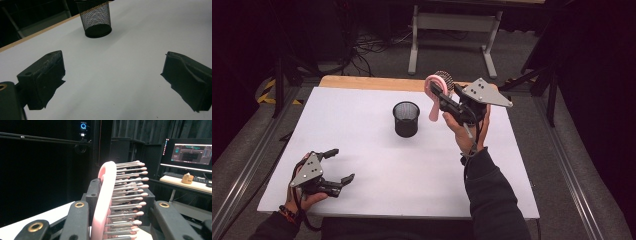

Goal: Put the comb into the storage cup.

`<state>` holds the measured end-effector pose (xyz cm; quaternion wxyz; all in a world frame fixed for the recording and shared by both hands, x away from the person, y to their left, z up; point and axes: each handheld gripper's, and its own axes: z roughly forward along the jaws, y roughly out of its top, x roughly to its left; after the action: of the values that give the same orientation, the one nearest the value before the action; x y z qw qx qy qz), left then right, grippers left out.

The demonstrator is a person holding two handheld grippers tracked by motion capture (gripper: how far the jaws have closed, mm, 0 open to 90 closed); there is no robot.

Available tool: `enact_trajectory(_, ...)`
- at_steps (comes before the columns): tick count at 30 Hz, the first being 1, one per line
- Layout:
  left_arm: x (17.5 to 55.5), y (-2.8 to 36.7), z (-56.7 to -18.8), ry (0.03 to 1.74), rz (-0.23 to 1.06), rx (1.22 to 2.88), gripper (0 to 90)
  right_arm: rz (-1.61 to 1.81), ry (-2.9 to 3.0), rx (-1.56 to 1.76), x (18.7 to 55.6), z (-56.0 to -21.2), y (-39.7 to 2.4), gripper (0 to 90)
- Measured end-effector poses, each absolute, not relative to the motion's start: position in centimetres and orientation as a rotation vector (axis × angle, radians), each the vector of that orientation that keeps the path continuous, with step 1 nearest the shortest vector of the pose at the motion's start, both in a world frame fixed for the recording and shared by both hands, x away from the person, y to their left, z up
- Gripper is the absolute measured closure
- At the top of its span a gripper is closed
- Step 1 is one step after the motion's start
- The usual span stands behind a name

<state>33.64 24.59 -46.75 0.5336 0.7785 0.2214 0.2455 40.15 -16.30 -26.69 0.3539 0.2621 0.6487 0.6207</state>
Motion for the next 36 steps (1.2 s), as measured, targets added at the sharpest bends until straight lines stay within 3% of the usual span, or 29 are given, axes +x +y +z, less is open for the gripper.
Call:
enact_trajectory(16, 33.7, 24.7, -46.8, 0.52, 0.579, 1.856, 5.2, 1.597, 1.695, 0.649, 42.4, -25.2, -14.1, 63.2)
enact_trajectory(36, 33.7, 24.7, -46.8, 0.513, 0.555, 1.861, 5.0, 1.608, 1.714, 0.655, 44.5, -26.1, -11.5, 63.2)
